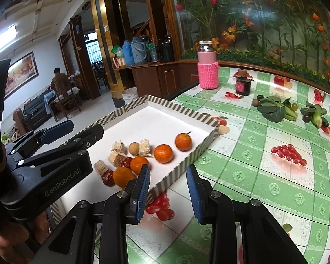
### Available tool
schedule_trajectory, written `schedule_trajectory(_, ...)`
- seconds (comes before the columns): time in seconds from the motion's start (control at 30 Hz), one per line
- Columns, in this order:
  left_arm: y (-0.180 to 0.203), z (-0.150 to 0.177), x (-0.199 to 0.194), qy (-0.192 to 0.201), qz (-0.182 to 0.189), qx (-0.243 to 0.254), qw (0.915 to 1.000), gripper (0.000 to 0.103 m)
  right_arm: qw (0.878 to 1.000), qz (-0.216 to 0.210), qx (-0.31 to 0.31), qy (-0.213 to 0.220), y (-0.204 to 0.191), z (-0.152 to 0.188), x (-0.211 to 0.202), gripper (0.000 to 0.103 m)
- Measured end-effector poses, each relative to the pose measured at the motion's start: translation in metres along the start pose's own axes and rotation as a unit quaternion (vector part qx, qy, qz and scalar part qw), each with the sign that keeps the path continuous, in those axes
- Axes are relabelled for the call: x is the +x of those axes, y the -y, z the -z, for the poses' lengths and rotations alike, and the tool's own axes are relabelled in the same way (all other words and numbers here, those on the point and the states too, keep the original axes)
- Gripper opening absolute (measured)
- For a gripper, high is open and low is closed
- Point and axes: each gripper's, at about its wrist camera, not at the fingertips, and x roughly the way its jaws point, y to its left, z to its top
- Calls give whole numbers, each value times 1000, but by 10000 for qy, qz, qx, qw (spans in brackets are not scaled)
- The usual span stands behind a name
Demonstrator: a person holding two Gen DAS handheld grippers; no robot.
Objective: Organize fruits
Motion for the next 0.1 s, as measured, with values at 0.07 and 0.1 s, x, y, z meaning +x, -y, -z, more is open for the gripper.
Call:
schedule_trajectory(0.07, 9, -2, 1, -48, 162, 2, 9999, 57, 9999, 98, 53, -4, 8, 0, -4, 33)
schedule_trajectory(0.1, 14, -3, 1, -80, 252, 17, 9997, 57, 9998, 174, 82, -6, 13, 1, -7, 33)
